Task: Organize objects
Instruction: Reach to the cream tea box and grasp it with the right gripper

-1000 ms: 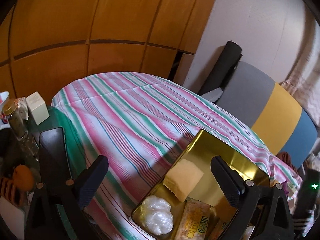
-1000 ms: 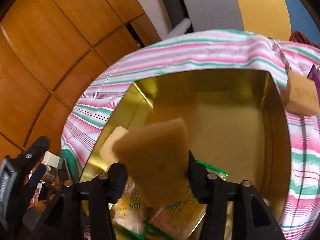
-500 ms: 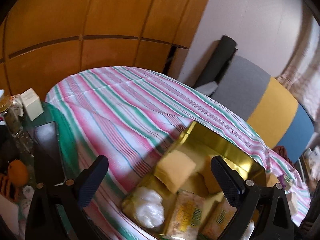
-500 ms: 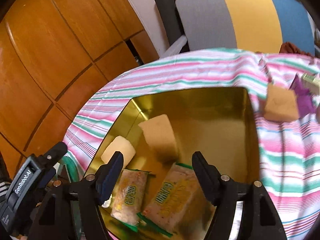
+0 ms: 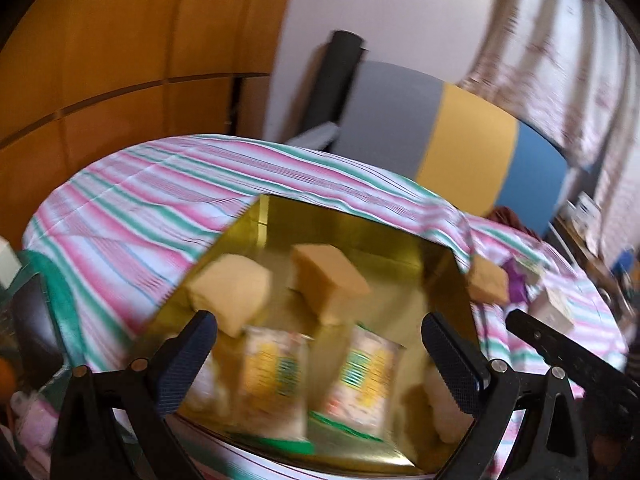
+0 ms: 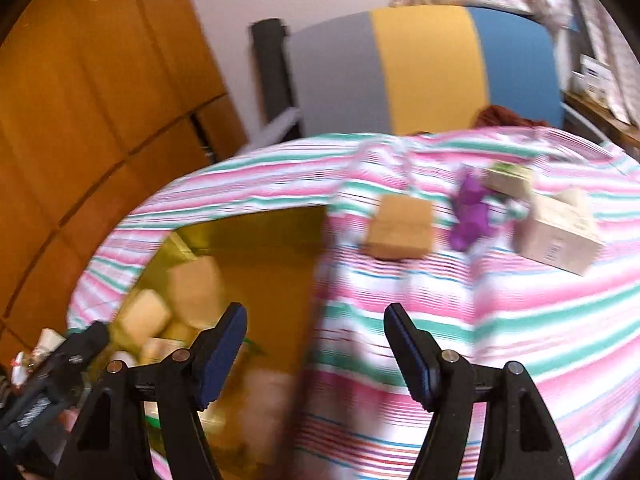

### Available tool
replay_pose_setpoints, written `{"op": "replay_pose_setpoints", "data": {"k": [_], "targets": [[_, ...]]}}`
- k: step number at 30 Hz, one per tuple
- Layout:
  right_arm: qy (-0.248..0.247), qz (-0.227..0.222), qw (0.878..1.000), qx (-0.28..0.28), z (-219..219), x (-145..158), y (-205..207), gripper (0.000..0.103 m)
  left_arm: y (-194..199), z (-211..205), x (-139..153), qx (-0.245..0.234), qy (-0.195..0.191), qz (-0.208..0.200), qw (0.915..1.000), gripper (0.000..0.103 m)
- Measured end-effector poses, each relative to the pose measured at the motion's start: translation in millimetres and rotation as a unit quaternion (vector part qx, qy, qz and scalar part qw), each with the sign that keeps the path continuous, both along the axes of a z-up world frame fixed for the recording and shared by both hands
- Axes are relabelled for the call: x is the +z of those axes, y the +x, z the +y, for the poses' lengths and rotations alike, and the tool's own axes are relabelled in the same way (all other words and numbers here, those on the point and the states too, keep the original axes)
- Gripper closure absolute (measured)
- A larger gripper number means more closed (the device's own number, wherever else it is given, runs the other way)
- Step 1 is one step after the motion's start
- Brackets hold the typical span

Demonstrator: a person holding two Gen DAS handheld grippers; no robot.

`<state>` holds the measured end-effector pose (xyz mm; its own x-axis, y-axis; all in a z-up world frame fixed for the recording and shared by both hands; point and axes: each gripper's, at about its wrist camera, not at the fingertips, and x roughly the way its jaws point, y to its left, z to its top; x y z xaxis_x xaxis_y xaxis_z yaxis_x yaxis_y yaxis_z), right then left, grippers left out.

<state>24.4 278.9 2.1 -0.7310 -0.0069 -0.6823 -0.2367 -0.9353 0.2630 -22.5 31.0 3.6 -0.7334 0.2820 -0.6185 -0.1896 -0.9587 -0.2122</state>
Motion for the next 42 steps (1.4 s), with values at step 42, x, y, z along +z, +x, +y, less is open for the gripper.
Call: {"op": "replay_pose_setpoints", "data": {"k": [42], "targets": [[0.036, 0.029, 0.987, -0.154, 224.5, -21.7, 41.3, 0.031, 105.5, 140.2, -27.7, -0.256, -0.050, -0.028, 0.9649, 0.000]]}}
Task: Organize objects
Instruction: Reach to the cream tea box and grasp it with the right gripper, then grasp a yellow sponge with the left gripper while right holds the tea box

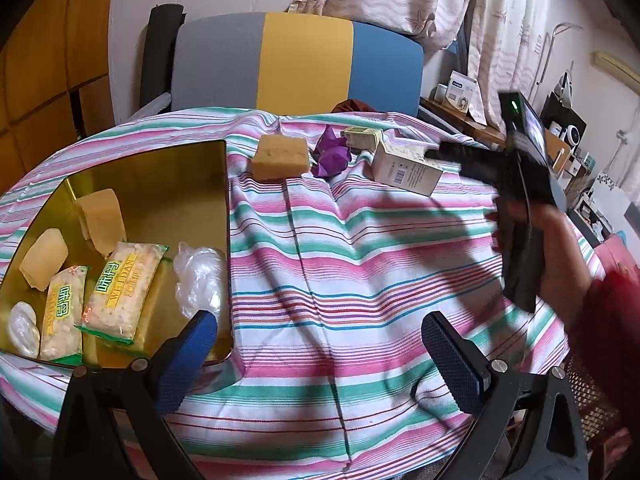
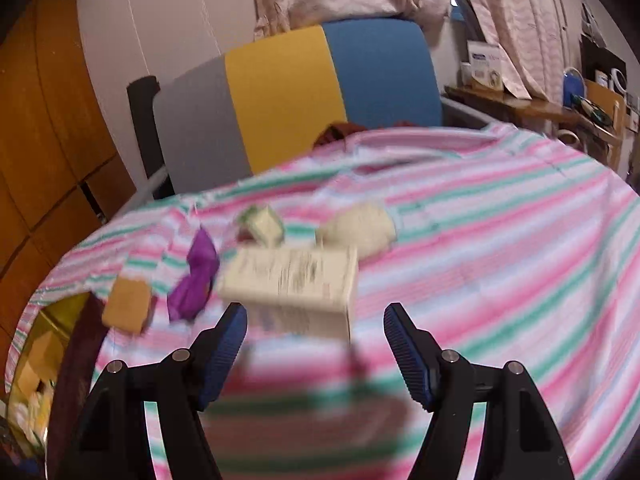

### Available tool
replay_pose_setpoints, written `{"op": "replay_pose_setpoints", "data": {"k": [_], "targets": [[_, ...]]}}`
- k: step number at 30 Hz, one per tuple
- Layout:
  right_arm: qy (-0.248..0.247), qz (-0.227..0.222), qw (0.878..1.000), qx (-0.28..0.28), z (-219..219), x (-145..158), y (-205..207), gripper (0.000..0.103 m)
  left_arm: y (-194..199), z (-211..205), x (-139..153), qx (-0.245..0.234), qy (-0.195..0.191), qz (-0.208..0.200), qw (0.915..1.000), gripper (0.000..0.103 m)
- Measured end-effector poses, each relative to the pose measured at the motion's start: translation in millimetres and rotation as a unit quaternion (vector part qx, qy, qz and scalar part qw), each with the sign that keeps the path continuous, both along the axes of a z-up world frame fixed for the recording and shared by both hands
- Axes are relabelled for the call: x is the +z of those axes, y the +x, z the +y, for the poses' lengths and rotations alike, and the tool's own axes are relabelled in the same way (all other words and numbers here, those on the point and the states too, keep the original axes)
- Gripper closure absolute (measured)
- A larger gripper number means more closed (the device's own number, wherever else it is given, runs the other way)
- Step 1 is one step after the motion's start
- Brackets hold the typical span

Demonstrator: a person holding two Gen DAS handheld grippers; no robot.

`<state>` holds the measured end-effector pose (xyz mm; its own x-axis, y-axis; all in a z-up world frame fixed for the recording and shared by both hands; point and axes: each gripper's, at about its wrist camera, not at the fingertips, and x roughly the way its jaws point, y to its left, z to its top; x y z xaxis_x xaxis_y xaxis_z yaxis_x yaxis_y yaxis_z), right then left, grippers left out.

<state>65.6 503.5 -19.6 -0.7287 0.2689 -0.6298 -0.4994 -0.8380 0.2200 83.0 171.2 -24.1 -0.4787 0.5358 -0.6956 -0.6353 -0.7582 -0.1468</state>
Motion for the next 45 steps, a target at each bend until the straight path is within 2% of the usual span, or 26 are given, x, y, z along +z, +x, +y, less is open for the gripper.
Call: {"op": "replay_pose_setpoints", "data": {"k": [4, 9, 11, 13, 16, 17, 21, 24, 30, 36, 41, 45], "targets": [[-0.008, -0.001, 1.000, 0.017, 20.6, 5.6, -24.9, 0.031, 0.3, 2.0, -2.1, 0.002, -0.010, 0.003, 0.9999, 0.000], [-0.038, -0.043, 0.997, 0.049, 34.6, -8.1, -52.9, 0.031, -1.9, 3.5, -2.1, 0.008, -0.016, 0.004, 0.9998, 0.000], [-0.059, -0.047, 0.995, 0.062, 33.3, -15.2, -50.4, 0.031, -2.9, 3.6, -2.3, 0.010, -0.017, 0.004, 0.9998, 0.000], [-0.084, -0.032, 0.993, 0.079, 27.3, -18.9, -39.9, 0.031, -4.7, 3.8, -2.0, 0.013, -0.015, 0.003, 0.9998, 0.000], [-0.114, -0.022, 0.985, 0.127, 6.0, -22.8, -20.4, 0.031, -7.8, 5.7, -2.5, 0.015, -0.012, -0.003, 0.9998, 0.000], [-0.109, -0.024, 0.984, 0.137, 0.2, -22.3, -17.0, 0.031, -8.6, 6.2, -2.7, 0.016, -0.011, -0.004, 0.9998, 0.000], [0.005, -0.041, 0.988, 0.150, -28.4, -7.0, -11.8, 0.031, -10.7, 9.0, -4.0, 0.020, -0.010, -0.010, 0.9997, 0.000], [0.063, -0.052, 0.982, 0.169, -38.9, 0.6, -27.4, 0.030, -8.9, 9.1, -2.2, 0.020, -0.011, -0.008, 0.9997, 0.000], [0.090, -0.085, 0.975, 0.184, -42.4, -11.4, -52.5, 0.030, -6.4, 5.8, 1.0, 0.026, -0.017, 0.004, 0.9995, 0.000], [0.090, -0.067, 0.981, 0.158, -44.0, -14.0, -43.6, 0.036, -9.1, 12.0, -1.1, 0.026, -0.020, -0.003, 0.9995, 0.000], [0.110, -0.080, 0.980, 0.145, -50.5, -13.4, -37.4, 0.048, -13.9, 23.0, 10.8, 0.025, -0.018, 0.020, 0.9993, 0.000], [0.098, -0.060, 0.987, 0.108, -46.0, -12.9, -21.4, 0.050, -31.4, 35.1, 23.3, 0.040, -0.007, 0.026, 0.9988, 0.000]]}}
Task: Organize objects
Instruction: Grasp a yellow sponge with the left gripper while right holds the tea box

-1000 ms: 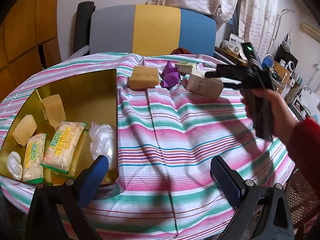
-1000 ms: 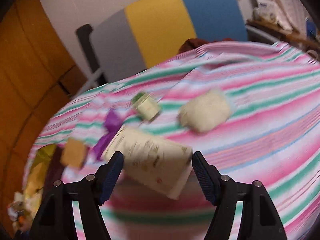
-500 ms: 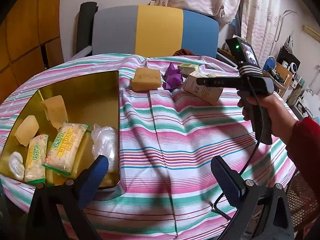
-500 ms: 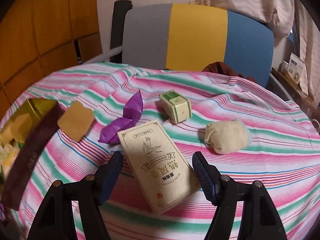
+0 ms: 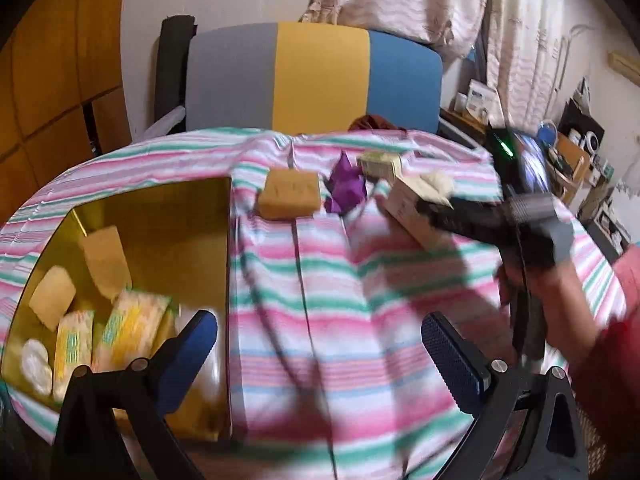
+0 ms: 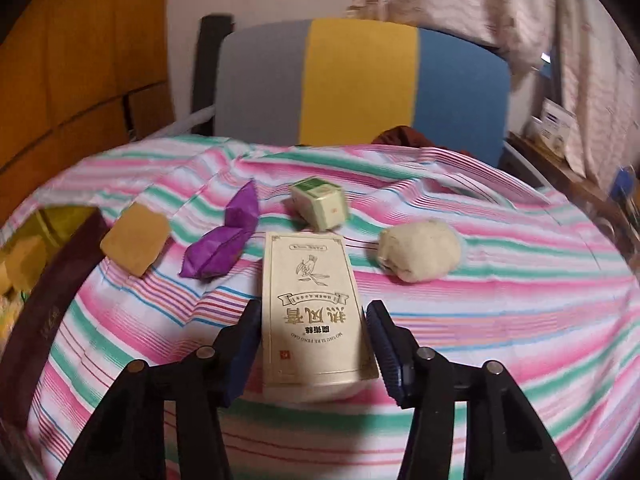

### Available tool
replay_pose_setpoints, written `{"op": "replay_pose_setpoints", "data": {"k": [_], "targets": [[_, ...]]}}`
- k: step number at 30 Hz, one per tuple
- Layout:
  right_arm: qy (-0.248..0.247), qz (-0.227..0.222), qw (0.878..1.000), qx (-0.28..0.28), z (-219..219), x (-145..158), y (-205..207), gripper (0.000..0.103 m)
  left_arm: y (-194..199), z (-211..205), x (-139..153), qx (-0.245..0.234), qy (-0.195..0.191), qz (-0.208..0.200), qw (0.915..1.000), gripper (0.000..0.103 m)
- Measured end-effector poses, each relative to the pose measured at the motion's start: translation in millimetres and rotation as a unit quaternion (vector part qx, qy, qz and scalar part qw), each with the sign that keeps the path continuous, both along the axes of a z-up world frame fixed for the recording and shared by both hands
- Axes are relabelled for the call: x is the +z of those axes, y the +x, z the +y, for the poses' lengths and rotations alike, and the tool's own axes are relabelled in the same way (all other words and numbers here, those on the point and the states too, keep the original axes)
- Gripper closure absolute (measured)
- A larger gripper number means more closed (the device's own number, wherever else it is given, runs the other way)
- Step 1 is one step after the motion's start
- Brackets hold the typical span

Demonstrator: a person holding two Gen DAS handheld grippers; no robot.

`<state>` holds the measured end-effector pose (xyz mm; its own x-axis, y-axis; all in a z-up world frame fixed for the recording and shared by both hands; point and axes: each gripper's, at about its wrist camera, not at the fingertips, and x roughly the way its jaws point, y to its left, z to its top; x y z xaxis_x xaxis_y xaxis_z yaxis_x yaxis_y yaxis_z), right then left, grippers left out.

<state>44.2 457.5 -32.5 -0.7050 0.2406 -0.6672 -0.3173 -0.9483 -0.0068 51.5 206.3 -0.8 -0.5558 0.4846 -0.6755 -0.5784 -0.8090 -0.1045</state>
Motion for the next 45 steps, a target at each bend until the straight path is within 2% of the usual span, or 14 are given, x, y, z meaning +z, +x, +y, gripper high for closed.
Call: {"op": "replay_pose_setpoints", "data": {"k": [3, 6, 10, 12, 14, 17, 22, 27, 31, 35, 41, 45], "targets": [[-0.019, 0.033, 0.998, -0.051, 9.4, -4.2, 19.5, 0.050, -17.7, 14.5, 7.4, 0.013, -0.005, 0.021, 0.9997, 0.000], [-0.024, 0.060, 0.996, -0.069, 12.7, -3.6, 32.1, 0.050, -40.4, 30.7, 9.4, 0.029, -0.015, 0.030, 0.9990, 0.000], [-0.032, 0.064, 0.995, -0.071, 12.1, -7.0, 33.9, 0.050, -79.1, 55.8, 2.2, 0.050, -0.032, 0.017, 0.9981, 0.000], [-0.024, 0.064, 0.995, -0.071, 8.9, -7.7, 33.4, 0.050, -92.9, 66.8, -1.0, 0.054, -0.037, 0.023, 0.9976, 0.000], [-0.012, 0.063, 0.995, -0.071, 4.3, -8.0, 32.1, 0.050, -105.9, 80.4, -6.5, 0.056, -0.061, 0.031, 0.9961, 0.000], [-0.004, 0.063, 0.995, -0.072, 2.5, -9.1, 31.9, 0.050, -122.2, 100.8, -16.4, 0.033, -0.086, 0.038, 0.9950, 0.000], [-0.010, 0.071, 0.995, -0.074, 5.3, -10.5, 34.1, 0.050, -147.1, 121.7, -33.3, 0.030, -0.130, 0.044, 0.9901, 0.000], [-0.015, 0.065, 0.995, -0.073, 6.3, -13.4, 31.6, 0.051, -165.1, 124.3, -39.9, 0.038, -0.115, 0.020, 0.9924, 0.001], [-0.023, 0.064, 0.995, -0.078, 9.0, -15.7, 31.7, 0.051, -169.1, 126.9, -46.6, 0.027, -0.103, 0.010, 0.9942, 0.020], [-0.027, 0.068, 0.994, -0.083, 11.1, -16.0, 34.0, 0.051, -171.8, 126.6, -57.4, 0.029, -0.110, 0.008, 0.9935, 0.038], [-0.019, 0.067, 0.994, -0.086, 9.7, -16.0, 33.8, 0.051, -156.8, 116.2, -54.1, 0.034, -0.091, 0.033, 0.9947, 0.039], [-0.014, 0.065, 0.994, -0.088, 8.9, -16.1, 33.4, 0.051, -138.3, 111.0, -56.0, 0.037, -0.084, 0.029, 0.9954, 0.039]]}}
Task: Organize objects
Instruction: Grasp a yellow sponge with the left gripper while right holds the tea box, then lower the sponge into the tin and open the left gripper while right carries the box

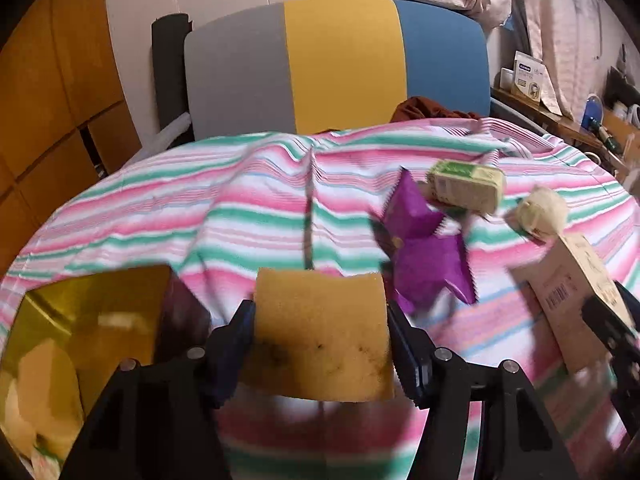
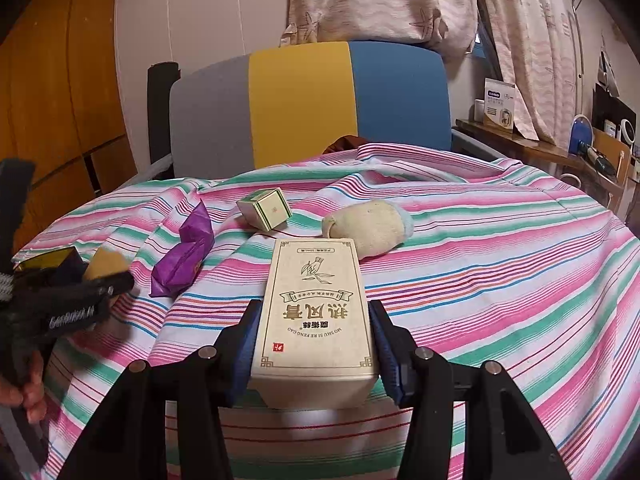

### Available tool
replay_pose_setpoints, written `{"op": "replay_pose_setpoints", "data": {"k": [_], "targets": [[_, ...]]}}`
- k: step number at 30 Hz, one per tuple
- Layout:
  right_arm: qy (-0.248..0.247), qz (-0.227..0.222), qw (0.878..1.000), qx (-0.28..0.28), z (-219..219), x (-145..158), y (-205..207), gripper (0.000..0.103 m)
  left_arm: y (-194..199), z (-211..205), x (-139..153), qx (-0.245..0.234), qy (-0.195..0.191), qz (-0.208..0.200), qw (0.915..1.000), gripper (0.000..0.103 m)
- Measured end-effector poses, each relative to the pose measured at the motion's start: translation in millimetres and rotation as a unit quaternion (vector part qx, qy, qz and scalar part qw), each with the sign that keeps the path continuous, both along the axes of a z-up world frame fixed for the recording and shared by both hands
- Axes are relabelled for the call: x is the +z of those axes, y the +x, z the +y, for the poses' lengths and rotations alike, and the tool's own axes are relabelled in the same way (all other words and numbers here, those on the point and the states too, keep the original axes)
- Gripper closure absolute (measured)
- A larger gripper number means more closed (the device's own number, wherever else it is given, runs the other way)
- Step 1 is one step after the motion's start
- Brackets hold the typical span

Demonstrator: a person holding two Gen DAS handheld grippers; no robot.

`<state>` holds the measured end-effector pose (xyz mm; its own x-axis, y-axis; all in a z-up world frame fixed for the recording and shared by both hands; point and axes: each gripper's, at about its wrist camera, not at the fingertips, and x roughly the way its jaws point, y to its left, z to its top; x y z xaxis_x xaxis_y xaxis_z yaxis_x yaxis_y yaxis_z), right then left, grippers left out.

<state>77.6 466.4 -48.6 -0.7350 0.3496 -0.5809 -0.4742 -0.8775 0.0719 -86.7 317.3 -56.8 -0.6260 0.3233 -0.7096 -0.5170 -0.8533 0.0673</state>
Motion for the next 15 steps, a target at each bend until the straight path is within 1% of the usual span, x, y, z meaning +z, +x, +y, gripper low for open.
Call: {"op": "replay_pose_setpoints", "data": {"k": [3, 10, 15], "targets": [[-0.001, 0.002, 1.000, -0.005, 1.4, 0.1, 1.5, 0.051, 20.3, -5.4, -0.5, -0.004, 0.007, 0.013, 0.9999, 0.039], [0.002, 0.003, 1.000, -0.009, 1.6, 1.0, 2.7, 0.051, 64.2, -27.1, 10.2, -0.018, 0.048, 0.043, 0.9978, 0.039], [0.013, 0.017, 1.000, -0.003, -4.3, 6.2, 8.2, 0.051, 82.8, -46.7, 15.2, -0.010, 0.075, 0.048, 0.9960, 0.039]]}}
